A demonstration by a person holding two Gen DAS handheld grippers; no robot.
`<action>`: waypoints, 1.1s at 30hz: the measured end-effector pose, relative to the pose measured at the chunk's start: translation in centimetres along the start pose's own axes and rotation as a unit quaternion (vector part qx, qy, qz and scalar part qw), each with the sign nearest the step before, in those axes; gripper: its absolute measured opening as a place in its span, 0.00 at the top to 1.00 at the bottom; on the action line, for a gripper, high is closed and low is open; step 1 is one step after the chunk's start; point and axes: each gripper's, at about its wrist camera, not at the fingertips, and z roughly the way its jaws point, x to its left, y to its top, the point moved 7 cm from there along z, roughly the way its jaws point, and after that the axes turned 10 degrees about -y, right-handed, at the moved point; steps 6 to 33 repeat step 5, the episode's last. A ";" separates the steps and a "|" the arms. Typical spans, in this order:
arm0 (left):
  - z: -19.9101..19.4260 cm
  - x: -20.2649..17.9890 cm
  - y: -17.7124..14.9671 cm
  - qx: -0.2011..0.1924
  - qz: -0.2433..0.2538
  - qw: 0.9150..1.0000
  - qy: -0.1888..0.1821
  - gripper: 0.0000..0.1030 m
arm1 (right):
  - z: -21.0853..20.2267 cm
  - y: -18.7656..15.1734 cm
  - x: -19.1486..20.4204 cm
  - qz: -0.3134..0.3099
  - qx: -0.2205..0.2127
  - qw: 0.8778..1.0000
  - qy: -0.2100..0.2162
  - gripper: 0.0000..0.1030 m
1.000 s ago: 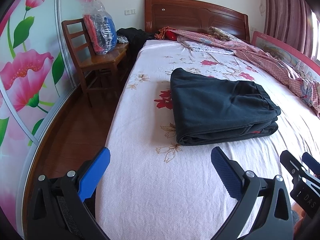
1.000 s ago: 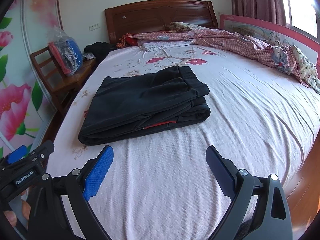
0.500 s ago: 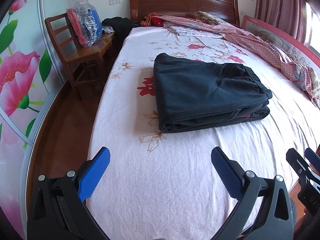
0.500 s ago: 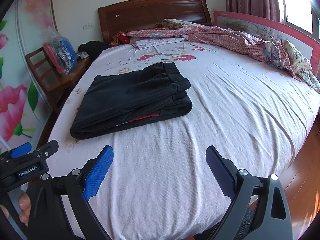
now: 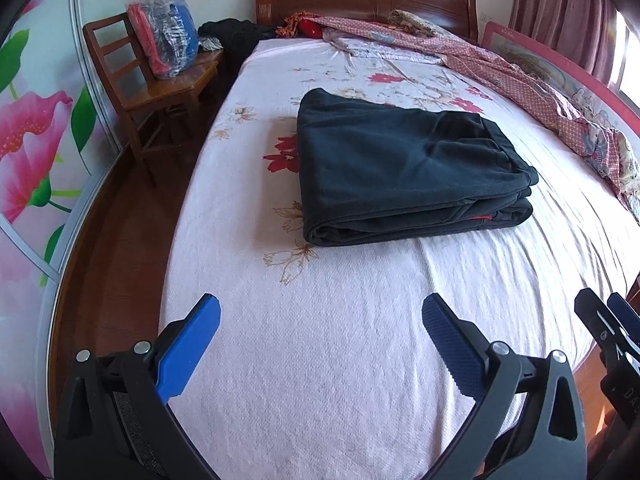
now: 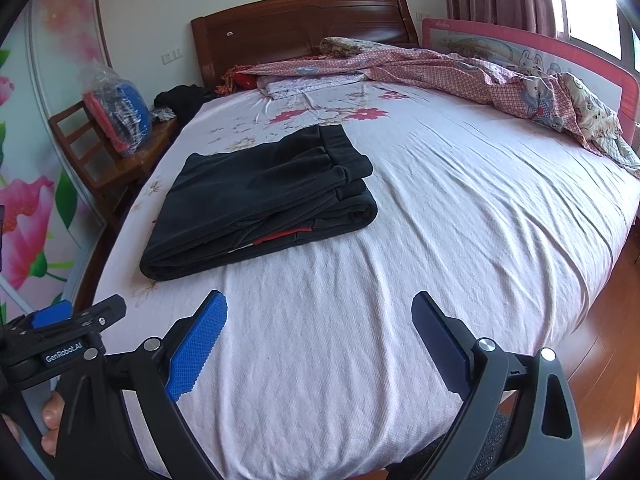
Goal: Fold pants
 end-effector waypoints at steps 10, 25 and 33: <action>-0.2 0.3 0.1 -0.005 0.005 1.000 0.006 0.02 | -0.2 0.4 -0.2 0.004 -0.004 1.000 -0.001 0.10; -0.2 0.3 0.1 -0.005 0.005 1.000 0.006 0.02 | -0.2 0.4 -0.2 0.004 -0.004 1.000 -0.001 0.10; -0.2 0.3 0.1 -0.005 0.005 1.000 0.006 0.02 | -0.2 0.4 -0.2 0.004 -0.004 1.000 -0.001 0.10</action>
